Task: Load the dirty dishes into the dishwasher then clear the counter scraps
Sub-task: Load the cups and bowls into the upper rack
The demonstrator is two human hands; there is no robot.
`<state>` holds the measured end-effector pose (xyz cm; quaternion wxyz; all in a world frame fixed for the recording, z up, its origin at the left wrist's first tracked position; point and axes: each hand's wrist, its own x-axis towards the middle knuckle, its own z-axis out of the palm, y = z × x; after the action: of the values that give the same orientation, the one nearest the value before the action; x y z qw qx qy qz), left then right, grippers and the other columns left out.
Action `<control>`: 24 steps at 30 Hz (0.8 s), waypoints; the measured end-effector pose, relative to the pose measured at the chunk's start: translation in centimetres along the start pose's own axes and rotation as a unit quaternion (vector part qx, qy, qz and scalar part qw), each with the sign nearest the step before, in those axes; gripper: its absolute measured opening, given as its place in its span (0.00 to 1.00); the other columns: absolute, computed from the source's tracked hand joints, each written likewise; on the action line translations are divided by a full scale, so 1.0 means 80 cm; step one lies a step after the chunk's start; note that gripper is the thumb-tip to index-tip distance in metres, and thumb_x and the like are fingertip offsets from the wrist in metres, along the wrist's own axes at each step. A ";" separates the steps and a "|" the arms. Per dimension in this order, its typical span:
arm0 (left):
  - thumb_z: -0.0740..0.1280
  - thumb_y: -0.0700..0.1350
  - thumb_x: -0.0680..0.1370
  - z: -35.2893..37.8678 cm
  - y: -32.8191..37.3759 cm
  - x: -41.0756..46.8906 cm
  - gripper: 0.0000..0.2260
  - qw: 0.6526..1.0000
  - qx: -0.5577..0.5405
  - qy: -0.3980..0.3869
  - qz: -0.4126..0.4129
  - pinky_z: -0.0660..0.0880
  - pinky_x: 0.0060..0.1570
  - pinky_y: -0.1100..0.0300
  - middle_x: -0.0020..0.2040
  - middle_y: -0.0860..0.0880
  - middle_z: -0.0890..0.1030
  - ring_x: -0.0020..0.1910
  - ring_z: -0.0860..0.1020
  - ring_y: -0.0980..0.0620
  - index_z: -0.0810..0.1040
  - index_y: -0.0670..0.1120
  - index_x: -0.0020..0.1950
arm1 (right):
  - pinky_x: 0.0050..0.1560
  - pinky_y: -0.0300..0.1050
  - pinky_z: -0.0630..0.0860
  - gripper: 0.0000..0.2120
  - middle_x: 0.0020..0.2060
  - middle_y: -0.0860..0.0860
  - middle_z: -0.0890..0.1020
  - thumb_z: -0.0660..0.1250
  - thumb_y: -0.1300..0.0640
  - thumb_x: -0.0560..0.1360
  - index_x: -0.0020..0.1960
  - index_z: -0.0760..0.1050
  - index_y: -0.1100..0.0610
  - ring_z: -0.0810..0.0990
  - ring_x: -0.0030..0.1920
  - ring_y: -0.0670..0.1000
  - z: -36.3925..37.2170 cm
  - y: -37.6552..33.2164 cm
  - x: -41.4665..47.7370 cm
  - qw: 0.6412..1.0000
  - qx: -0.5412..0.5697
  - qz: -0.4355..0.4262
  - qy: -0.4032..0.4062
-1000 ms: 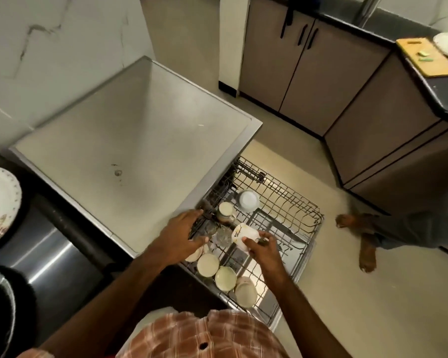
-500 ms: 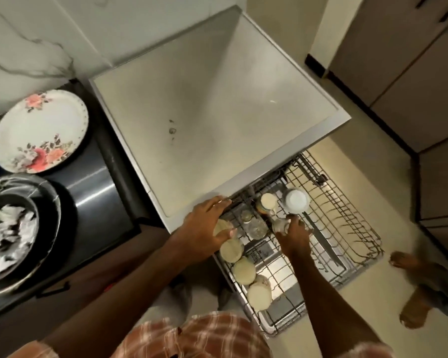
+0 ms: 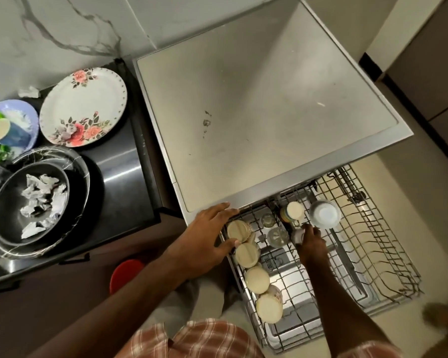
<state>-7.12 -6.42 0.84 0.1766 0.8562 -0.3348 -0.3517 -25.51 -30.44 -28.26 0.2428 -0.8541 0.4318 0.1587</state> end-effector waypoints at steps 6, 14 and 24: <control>0.69 0.54 0.79 0.010 0.000 0.003 0.30 1.000 -0.011 -0.004 0.004 0.57 0.75 0.55 0.80 0.59 0.57 0.79 0.55 0.55 0.61 0.61 0.79 | 0.58 0.64 0.81 0.30 0.68 0.65 0.75 0.75 0.63 0.75 0.74 0.67 0.60 0.80 0.61 0.67 -0.011 -0.006 -0.006 0.999 0.045 0.012 -0.022; 0.69 0.55 0.79 0.002 0.002 0.002 0.30 0.999 -0.028 0.008 0.025 0.57 0.76 0.55 0.81 0.58 0.57 0.79 0.55 0.54 0.61 0.61 0.79 | 0.46 0.46 0.83 0.12 0.51 0.54 0.85 0.66 0.56 0.83 0.66 0.76 0.55 0.85 0.46 0.48 -0.129 -0.079 -0.087 0.960 0.263 0.009 0.094; 0.69 0.56 0.79 -0.071 -0.043 -0.042 0.27 0.990 -0.058 0.131 0.002 0.59 0.77 0.57 0.80 0.59 0.58 0.79 0.57 0.57 0.64 0.60 0.77 | 0.38 0.48 0.84 0.08 0.43 0.47 0.85 0.67 0.52 0.81 0.58 0.80 0.43 0.84 0.39 0.49 -0.235 -0.250 -0.187 0.884 0.413 -0.218 0.008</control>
<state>-3.25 -1.24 4.49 0.2691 0.8825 -0.2891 -0.2555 -16.67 -20.78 0.12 0.5984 -0.7505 0.2628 -0.0977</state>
